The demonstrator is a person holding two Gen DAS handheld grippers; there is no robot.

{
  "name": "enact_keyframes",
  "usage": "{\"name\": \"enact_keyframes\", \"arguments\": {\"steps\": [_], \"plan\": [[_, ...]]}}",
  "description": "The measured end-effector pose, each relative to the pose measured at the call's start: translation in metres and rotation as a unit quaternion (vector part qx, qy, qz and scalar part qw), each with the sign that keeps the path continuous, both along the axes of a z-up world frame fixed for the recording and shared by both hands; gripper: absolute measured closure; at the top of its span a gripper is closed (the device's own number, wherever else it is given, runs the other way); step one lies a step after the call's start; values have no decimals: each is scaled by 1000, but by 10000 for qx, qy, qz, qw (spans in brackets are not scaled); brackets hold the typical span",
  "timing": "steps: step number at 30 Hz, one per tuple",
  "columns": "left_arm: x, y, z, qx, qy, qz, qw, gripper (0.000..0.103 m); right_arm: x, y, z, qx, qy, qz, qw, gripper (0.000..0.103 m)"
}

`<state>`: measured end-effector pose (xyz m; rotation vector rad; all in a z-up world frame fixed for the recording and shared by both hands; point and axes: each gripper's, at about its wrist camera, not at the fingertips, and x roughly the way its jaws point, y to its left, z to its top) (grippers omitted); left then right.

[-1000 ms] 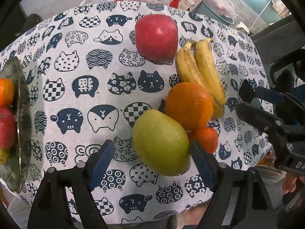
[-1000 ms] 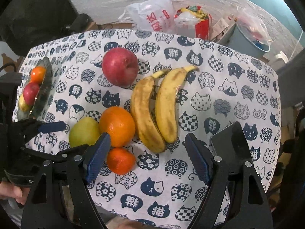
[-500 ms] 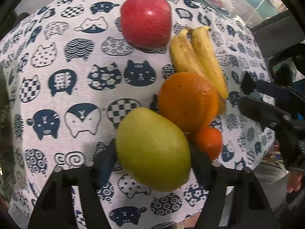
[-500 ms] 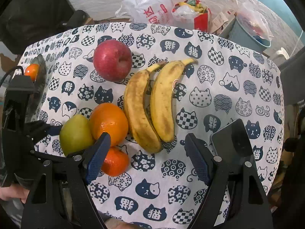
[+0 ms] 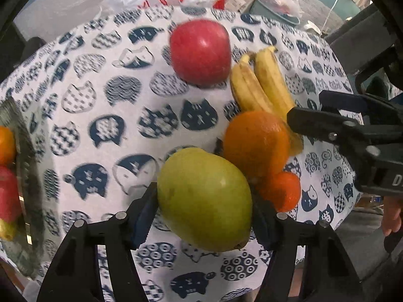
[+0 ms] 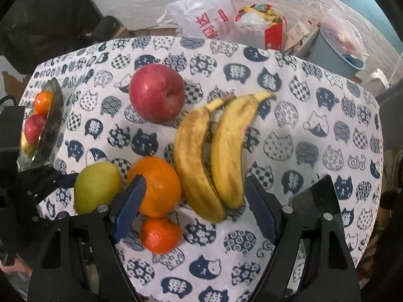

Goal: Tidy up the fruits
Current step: 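Grasp the red apple with the right gripper while the left gripper lifts the pear, then carry the apple with the right gripper while the left gripper carries the pear to the plate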

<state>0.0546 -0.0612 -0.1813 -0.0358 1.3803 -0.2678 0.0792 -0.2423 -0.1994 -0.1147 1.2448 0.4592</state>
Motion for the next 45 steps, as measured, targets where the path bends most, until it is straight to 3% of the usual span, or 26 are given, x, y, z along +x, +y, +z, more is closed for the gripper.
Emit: {"name": "enact_keyframes", "arguments": {"steps": [12,20,37,40,45], "plan": [[36,55,29,23,-469,692,9965,35,30,38,7,376,-200,8,9991,23],[54,72,27,48,-552,948,9940,35,53,57,-6,397,-127,-83,9991,22],[67,81,20,2,-501,1046,9933,35,82,82,-42,186,118,-142,9997,23],[67,82,21,-10,-499,1045,9933,35,83,82,-42,298,134,-95,9994,30],[63,81,23,-5,-498,1025,9935,35,79,85,-41,195,34,1,9998,31]]}}
